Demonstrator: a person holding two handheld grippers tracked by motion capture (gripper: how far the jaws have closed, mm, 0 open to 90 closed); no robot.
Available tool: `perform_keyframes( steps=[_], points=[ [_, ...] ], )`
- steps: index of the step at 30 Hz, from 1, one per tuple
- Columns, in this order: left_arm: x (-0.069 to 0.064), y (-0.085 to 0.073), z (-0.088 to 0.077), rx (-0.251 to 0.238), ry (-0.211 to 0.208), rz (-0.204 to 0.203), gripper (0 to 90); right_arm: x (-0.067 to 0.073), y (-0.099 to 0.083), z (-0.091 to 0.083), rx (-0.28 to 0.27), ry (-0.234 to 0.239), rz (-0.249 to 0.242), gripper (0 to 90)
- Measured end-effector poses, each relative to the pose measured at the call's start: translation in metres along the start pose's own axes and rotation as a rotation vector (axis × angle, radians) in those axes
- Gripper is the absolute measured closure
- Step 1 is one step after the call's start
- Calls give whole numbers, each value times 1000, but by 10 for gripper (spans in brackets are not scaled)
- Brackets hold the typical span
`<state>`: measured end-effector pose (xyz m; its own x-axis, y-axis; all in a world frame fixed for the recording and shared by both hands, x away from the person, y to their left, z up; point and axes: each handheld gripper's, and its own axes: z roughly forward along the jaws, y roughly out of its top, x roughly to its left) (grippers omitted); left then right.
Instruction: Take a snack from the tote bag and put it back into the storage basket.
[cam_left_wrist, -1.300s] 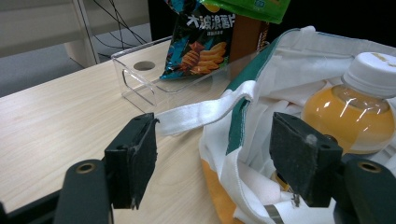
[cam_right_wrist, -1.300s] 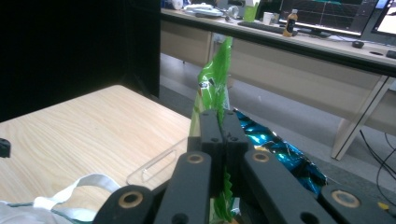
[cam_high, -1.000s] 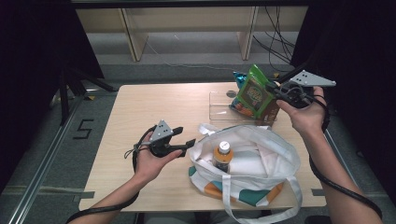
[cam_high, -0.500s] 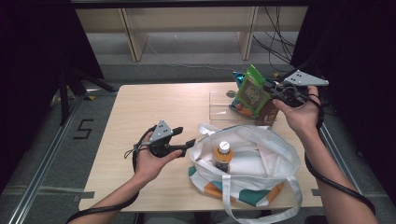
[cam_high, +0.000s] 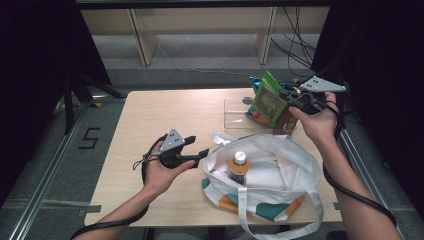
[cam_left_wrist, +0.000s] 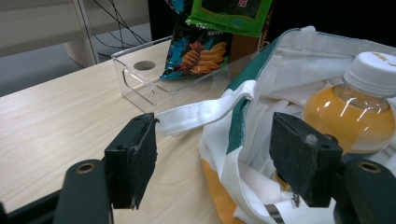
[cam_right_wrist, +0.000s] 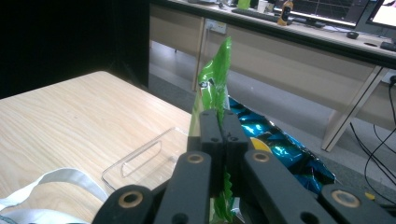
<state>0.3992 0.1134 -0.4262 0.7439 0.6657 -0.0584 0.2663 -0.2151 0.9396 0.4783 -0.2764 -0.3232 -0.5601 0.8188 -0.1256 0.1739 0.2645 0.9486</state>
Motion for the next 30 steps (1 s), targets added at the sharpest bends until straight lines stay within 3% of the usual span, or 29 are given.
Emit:
perform_keyframes(
  steps=[13, 19, 21, 23, 27, 29, 30],
  points=[
    [0, 0, 0, 0, -1, 0, 316, -1, -4, 9, 10, -3, -21, 900],
    [0, 0, 0, 0, 0, -1, 316, 3, -5, 12, 3, -14, -2, 900],
    [0, 0, 0, -1, -1, 0, 316, 2, -4, 13, 7, 0, -33, 900],
    [0, 0, 0, -1, -2, 0, 316, 4, -5, 14, 8, -9, -13, 900],
    [0, 0, 0, -1, -2, 0, 316, 4, -6, 16, 17, 8, -32, 900],
    [0, 0, 0, -1, -1, -2, 316, 4, -6, 17, 5, -17, -44, 900],
    [0, 0, 0, 0, -1, -1, 316, 6, -6, 16, 15, -7, -23, 900]
  ],
)
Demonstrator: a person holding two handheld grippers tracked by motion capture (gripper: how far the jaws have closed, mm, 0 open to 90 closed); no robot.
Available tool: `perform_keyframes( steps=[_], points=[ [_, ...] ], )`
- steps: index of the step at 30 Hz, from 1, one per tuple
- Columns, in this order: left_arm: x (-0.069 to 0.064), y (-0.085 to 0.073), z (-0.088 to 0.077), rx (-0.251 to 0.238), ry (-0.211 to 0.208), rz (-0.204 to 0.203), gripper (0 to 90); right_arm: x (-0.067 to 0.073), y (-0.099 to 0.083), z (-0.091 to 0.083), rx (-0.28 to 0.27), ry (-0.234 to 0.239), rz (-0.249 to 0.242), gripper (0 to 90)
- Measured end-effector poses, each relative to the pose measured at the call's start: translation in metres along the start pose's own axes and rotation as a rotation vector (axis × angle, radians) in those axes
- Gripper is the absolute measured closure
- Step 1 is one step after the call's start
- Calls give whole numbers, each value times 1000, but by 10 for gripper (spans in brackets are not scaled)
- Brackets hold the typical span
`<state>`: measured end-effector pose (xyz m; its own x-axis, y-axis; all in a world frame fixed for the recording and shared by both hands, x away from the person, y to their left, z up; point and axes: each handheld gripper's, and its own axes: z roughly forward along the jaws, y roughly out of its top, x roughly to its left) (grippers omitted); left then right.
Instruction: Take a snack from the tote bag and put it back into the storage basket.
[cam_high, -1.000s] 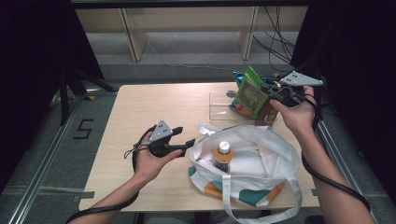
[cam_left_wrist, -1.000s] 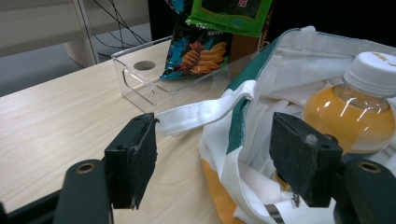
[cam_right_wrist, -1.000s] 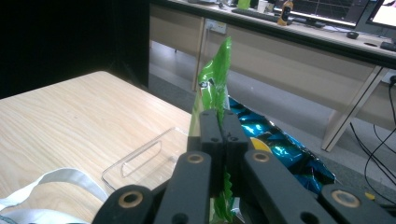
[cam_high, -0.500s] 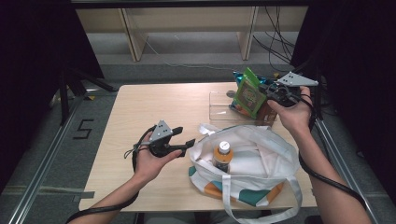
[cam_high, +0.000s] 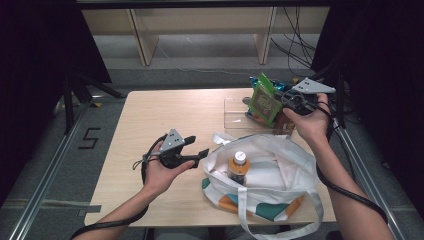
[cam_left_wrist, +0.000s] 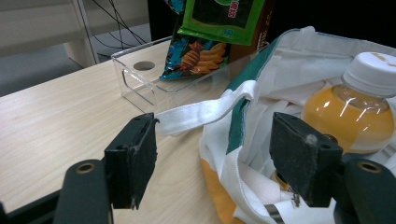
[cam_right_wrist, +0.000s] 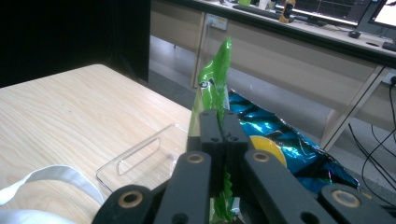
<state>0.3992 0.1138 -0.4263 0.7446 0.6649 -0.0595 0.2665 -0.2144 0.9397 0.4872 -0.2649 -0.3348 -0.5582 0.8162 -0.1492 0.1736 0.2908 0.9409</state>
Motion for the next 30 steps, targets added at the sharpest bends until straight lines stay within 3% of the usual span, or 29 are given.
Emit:
perform_keyframes(
  steps=[4, 6, 9, 15, 20, 26, 27, 28, 30],
  points=[
    [0, 0, 0, 0, -1, 1, 316, 0, -1, 2, -7, -8, -17, 900],
    [0, 0, 0, -1, -1, 0, 316, 1, -2, 3, -4, -5, 2, 900],
    [0, 0, 0, -1, -1, 1, 316, 0, -4, 5, 4, 10, -12, 900],
    [0, 0, 0, 0, -1, 1, 316, 2, -8, 9, 2, -7, -6, 900],
    [0, 0, 0, 0, -1, -1, 316, -1, -11, 11, 1, 5, -31, 900],
    [0, 0, 0, -1, -1, 1, 316, 1, -15, 11, 19, -4, -4, 900],
    [0, 0, 0, -2, 0, -1, 316, -1, -15, 12, 14, -11, -26, 900],
    [0, 0, 0, -1, 0, -2, 316, 1, -16, 12, 17, -8, -5, 900],
    [0, 0, 0, 0, 0, -1, 316, -1, -17, 13, 11, -6, -22, 900]
  ],
)
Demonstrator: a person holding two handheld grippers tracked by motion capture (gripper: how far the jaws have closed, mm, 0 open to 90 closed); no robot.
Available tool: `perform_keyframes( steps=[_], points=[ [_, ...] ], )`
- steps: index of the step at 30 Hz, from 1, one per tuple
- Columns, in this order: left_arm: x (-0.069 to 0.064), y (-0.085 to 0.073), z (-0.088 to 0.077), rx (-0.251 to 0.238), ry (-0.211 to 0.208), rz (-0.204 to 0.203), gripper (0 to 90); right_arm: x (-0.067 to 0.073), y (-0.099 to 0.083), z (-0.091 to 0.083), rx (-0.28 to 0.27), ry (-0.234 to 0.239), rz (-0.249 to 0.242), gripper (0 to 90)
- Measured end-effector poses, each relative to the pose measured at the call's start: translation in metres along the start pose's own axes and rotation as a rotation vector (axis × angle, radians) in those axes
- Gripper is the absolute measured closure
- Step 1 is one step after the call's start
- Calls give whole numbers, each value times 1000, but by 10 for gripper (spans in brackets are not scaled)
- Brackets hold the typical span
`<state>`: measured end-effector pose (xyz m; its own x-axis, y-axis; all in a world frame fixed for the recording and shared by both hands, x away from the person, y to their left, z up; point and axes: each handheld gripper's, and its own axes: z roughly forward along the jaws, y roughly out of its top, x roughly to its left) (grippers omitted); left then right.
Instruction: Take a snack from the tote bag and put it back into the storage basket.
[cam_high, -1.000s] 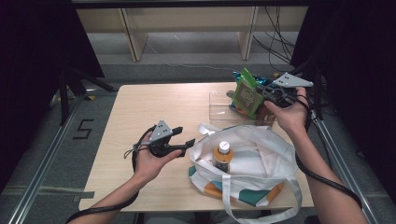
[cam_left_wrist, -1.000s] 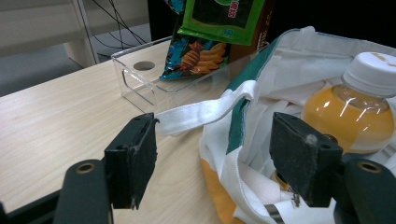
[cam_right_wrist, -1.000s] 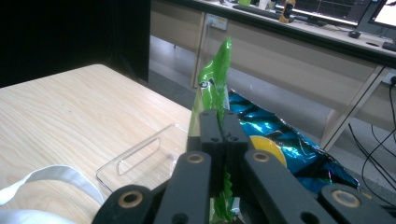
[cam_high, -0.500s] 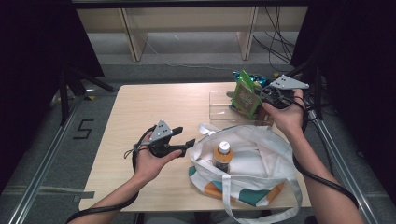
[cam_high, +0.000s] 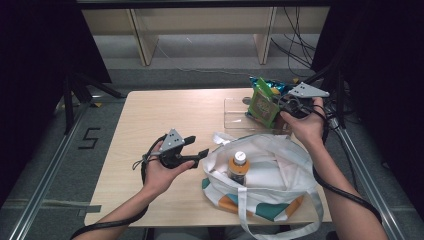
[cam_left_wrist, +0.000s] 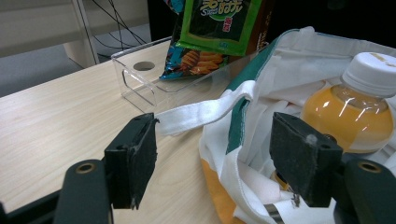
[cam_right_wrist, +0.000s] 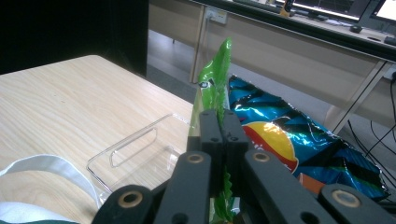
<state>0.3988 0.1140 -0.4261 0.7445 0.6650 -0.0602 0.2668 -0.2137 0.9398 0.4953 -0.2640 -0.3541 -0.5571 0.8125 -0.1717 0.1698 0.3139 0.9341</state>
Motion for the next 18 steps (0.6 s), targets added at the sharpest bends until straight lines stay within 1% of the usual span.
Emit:
perform_keyframes(
  steps=[3, 5, 6, 10, 11, 12, 16, 18],
  points=[
    [0, 0, 0, 0, -1, 1, 316, 1, -1, 1, 1, -4, 7, 900],
    [0, 0, 0, 1, -1, 1, 316, 2, -2, 1, 12, 4, 16, 900],
    [0, 0, 0, 2, -1, 0, 316, 2, -2, 2, 4, -2, 16, 900],
    [0, 0, 0, 1, -3, 2, 316, 2, -1, 2, 14, 4, 8, 900],
    [0, 0, 0, 1, -2, 1, 316, 1, -1, 3, 1, -5, -7, 900],
    [0, 0, 1, 1, -4, 6, 316, 0, -1, 2, 2, -4, -11, 900],
    [0, 0, 0, 1, -4, 6, 316, 2, 0, 3, -6, -20, 4, 900],
    [0, -1, 1, 3, -2, -1, 316, 2, 1, 3, -11, -22, -2, 900]
  ],
)
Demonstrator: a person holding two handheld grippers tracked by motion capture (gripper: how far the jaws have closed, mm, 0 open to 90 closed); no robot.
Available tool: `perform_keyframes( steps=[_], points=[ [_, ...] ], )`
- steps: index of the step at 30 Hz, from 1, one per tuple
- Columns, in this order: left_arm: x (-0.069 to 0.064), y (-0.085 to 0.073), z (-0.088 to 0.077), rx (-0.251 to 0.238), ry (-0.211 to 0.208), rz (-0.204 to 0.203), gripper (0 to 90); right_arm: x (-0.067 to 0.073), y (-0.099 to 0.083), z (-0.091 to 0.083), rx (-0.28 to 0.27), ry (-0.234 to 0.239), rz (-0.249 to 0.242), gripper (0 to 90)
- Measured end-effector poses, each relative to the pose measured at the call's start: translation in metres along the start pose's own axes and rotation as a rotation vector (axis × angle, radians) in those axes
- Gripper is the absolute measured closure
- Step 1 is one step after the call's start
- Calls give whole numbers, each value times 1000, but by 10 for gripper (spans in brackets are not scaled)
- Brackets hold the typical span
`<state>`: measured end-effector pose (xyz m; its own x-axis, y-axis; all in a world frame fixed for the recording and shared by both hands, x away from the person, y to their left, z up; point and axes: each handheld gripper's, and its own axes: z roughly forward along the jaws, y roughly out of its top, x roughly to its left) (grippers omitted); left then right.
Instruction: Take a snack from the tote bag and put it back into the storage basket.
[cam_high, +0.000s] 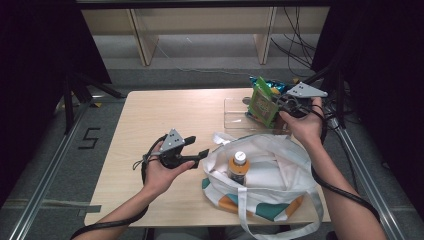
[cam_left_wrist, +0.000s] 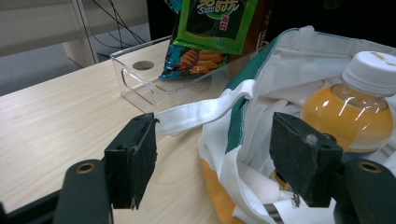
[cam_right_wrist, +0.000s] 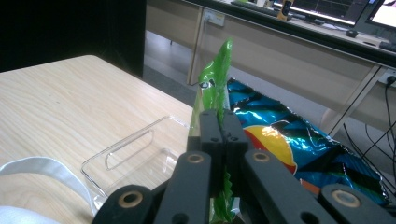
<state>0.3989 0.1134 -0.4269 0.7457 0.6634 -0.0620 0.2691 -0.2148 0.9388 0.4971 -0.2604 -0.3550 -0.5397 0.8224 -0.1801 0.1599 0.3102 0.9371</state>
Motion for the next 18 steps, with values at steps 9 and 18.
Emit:
perform_keyframes(
  steps=[9, 18],
  points=[
    [0, -1, 1, -4, -7, -1, 316, 0, -1, 4, 0, 5, -28, 900],
    [1, -1, 0, 1, 0, -1, 316, 1, -9, 8, 27, 4, 0, 900]
  ],
)
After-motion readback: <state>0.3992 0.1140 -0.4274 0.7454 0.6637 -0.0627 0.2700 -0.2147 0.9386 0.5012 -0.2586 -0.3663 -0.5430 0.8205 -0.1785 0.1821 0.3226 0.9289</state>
